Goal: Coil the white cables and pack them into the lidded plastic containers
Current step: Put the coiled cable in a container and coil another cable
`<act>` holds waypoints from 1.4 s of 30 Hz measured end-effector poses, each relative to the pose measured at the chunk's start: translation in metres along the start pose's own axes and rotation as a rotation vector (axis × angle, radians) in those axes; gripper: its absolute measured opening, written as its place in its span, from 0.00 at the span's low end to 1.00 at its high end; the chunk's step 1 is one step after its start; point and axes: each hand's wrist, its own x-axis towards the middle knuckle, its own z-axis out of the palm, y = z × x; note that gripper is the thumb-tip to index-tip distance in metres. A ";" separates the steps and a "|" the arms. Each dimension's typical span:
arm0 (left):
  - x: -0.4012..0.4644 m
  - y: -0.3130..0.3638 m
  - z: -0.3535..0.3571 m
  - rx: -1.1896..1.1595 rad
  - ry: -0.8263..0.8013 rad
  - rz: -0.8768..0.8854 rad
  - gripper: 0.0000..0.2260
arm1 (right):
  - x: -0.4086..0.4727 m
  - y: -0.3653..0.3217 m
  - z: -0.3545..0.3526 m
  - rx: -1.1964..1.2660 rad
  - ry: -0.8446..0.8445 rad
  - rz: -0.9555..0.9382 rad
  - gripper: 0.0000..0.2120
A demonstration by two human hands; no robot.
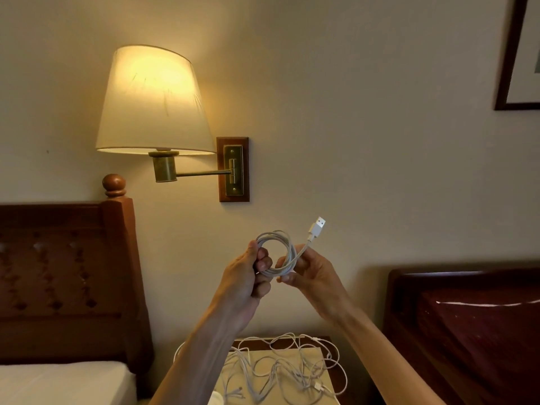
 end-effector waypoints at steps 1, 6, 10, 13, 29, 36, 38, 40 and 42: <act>-0.001 -0.001 0.001 -0.007 0.001 0.005 0.17 | -0.002 0.000 0.001 -0.047 0.021 -0.013 0.13; 0.001 0.004 0.000 0.024 0.016 0.125 0.16 | -0.016 0.008 0.008 -0.092 0.132 0.020 0.09; 0.003 0.000 -0.001 0.187 0.062 0.190 0.16 | -0.021 -0.002 0.014 -0.265 0.276 0.004 0.08; 0.004 -0.005 -0.002 0.256 0.102 0.222 0.16 | -0.026 -0.016 0.024 -0.154 0.405 -0.064 0.08; 0.003 -0.012 0.002 0.306 0.062 0.342 0.17 | -0.014 -0.039 0.024 0.168 0.636 0.288 0.07; 0.002 -0.014 -0.002 0.270 0.032 0.320 0.16 | -0.009 -0.048 0.010 -0.144 0.322 0.425 0.08; 0.004 -0.016 -0.003 0.265 0.036 0.306 0.16 | -0.007 -0.049 0.010 -0.185 0.285 0.411 0.09; 0.006 -0.018 -0.004 0.255 0.036 0.293 0.16 | -0.005 -0.049 0.010 -0.178 0.270 0.394 0.10; 0.008 -0.018 -0.004 0.245 0.033 0.282 0.16 | -0.002 -0.046 0.012 -0.102 0.273 0.410 0.11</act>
